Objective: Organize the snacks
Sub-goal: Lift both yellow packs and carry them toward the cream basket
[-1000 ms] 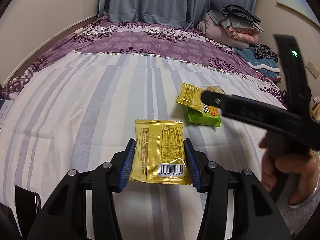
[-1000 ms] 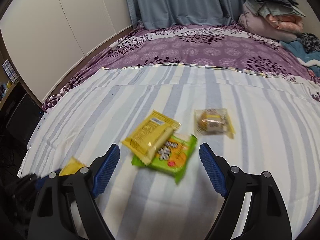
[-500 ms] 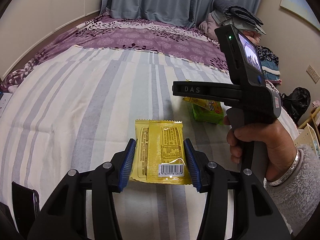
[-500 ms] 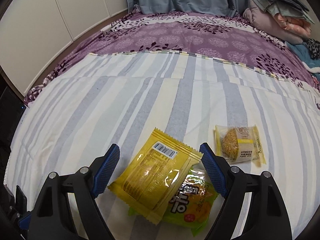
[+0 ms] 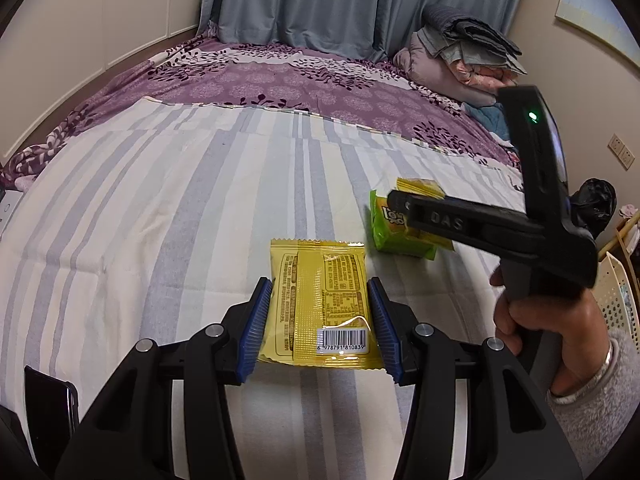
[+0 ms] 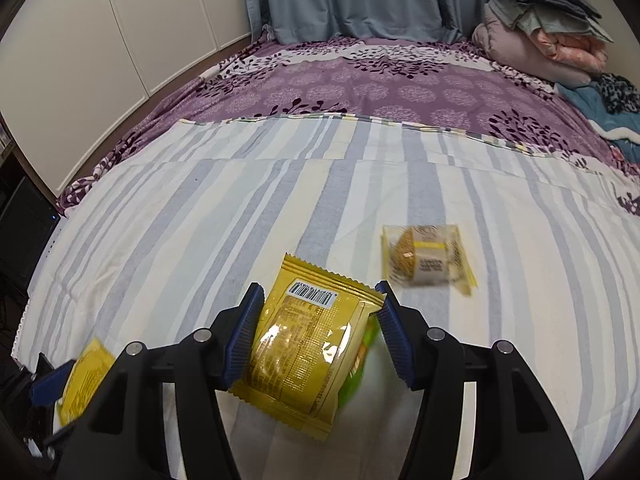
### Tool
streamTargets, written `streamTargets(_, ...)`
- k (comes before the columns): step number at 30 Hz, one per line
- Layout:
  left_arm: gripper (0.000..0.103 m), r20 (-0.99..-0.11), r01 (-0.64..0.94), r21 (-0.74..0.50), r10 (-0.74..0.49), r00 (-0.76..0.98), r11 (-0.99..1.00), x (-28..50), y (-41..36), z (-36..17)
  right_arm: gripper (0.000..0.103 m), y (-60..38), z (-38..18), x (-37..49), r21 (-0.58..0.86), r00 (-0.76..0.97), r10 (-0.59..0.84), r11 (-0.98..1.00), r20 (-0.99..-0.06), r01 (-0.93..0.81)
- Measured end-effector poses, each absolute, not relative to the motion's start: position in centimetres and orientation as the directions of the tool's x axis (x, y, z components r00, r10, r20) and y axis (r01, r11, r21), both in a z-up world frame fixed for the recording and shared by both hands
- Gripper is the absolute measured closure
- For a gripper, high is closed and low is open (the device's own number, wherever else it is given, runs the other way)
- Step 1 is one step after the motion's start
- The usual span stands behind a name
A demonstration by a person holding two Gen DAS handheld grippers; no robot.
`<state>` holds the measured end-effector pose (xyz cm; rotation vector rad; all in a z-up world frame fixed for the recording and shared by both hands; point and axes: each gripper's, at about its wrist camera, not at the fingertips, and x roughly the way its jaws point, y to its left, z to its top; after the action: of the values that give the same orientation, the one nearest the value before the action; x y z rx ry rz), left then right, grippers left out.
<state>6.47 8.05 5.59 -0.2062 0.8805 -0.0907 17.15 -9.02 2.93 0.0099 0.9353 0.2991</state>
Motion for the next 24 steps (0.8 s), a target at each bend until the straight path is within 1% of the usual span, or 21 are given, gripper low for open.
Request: streamTargets(24,0.053,-0.71,0.106,-0.209,-0.226,0.667,0.972,3.9,3.4,9.4,0.046,-18.7,6.8,5.9,0.226,0.623,0.265,0.964,-0.736,-0.143)
